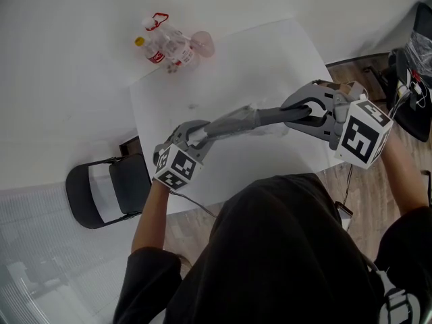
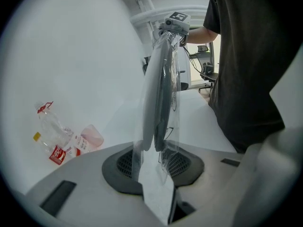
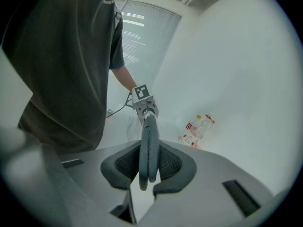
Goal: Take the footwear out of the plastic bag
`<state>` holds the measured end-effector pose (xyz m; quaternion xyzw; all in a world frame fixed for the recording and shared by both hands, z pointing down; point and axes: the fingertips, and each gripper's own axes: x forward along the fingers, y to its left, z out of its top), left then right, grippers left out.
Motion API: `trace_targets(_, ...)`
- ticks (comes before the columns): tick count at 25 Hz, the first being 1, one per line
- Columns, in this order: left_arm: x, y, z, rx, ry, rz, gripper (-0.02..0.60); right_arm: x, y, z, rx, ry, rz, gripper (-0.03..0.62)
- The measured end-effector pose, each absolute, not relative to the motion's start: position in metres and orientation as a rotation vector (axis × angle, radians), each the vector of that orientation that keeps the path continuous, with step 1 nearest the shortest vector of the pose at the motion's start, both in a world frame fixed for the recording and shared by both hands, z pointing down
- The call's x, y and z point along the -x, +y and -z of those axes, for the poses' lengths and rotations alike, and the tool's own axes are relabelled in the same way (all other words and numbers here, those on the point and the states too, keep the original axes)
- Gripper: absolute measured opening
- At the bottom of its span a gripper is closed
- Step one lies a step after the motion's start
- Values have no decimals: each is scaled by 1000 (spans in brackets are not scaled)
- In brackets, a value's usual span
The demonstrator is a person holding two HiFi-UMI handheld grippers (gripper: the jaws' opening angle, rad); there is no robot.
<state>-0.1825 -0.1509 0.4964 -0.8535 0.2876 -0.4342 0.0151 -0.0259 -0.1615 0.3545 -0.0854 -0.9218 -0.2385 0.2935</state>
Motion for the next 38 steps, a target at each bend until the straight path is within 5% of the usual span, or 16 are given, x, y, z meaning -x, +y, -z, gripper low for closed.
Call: trace_targets(38,212,-145,-511,2614,983,1412,23,23,-163,-347,213,-2469,624,75)
